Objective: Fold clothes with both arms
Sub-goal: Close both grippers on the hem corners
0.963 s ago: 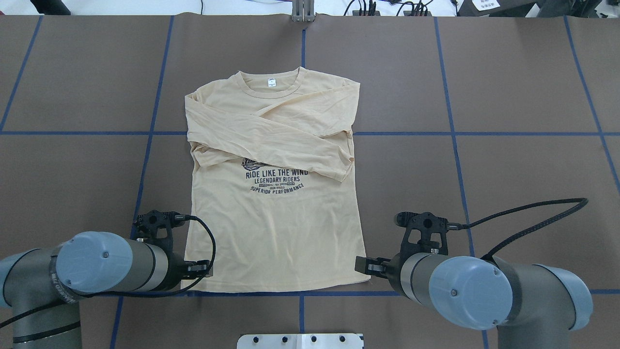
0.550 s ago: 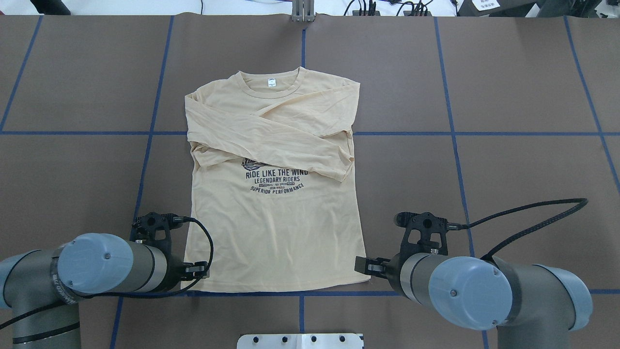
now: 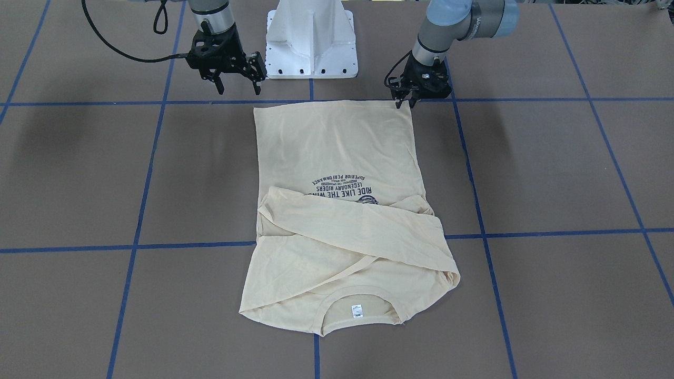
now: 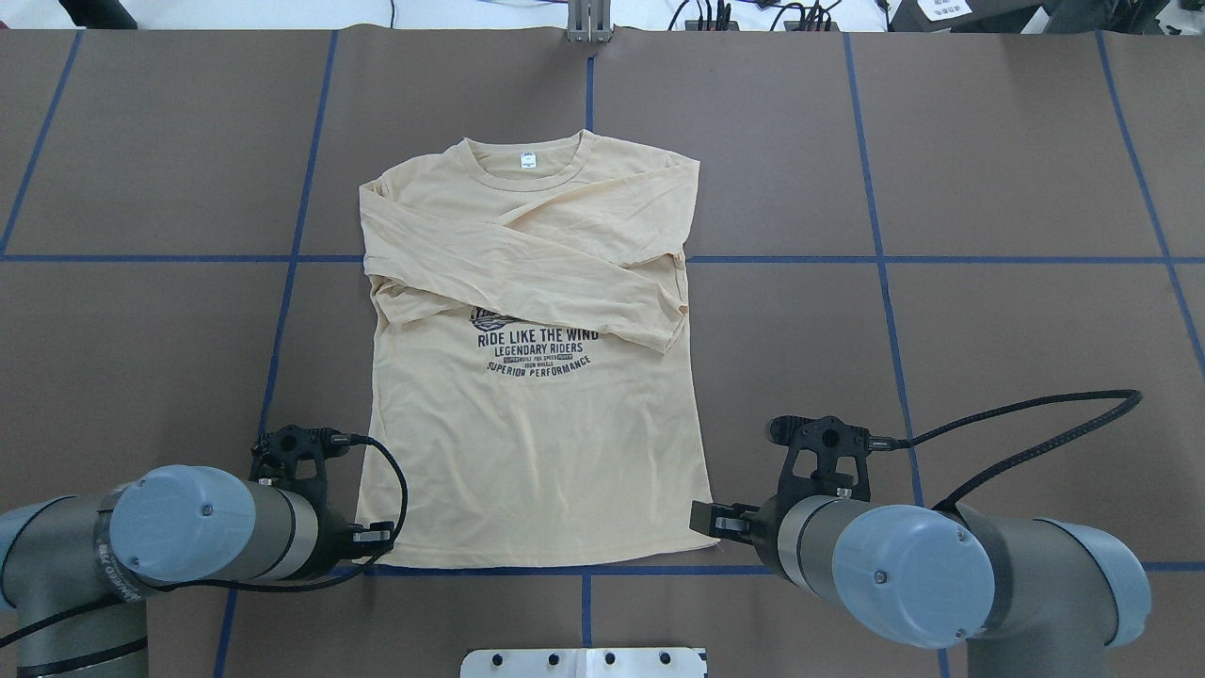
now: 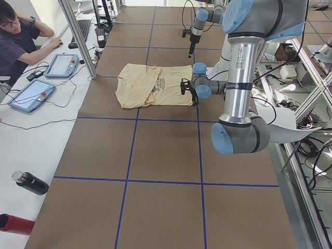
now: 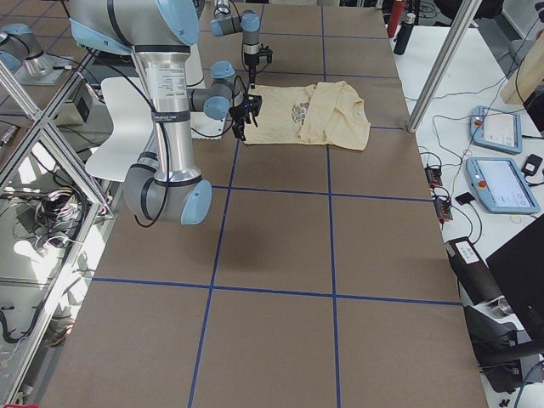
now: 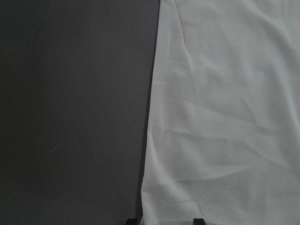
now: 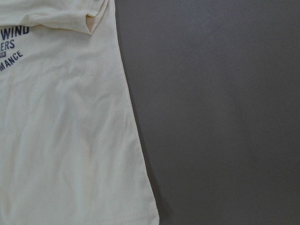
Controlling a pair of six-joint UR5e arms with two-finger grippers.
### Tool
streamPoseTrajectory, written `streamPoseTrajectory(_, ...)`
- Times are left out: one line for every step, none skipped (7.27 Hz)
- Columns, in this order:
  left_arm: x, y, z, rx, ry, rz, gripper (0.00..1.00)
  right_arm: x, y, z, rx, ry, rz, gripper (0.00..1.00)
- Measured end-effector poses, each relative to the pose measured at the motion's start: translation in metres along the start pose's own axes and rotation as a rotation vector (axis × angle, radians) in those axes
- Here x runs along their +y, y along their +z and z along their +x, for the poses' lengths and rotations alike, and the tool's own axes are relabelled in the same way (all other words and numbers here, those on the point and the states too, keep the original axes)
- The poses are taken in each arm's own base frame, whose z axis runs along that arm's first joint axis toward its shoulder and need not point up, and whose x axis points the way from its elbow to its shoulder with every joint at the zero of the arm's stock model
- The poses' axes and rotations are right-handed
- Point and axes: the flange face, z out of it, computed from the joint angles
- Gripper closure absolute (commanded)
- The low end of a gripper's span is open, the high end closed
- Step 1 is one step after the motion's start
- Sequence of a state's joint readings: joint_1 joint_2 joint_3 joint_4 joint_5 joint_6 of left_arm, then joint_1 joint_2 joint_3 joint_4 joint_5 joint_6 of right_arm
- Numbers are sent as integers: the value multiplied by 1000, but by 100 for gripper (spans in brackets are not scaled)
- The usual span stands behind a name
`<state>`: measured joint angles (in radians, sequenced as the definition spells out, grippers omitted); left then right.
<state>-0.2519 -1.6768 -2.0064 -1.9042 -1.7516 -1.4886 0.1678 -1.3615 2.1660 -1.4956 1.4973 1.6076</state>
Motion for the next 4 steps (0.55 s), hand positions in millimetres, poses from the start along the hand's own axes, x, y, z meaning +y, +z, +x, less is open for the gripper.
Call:
streamPoseTrajectory(2,1,0,-2,2,-3,73,1,0,0,0,-2,-2,0)
streamPoseTrajectory(3,2,0,-4,3,-5,73,2,0,0,0,-3,-3,0)
streamPoseTrajectory(4,2,0,-6,3,-7,77,3,1,0,1,-4,-4,0)
streamPoseTrajectory(4,2,-1,-8,3,-7,81,4,1,0,1,-5,-3,0)
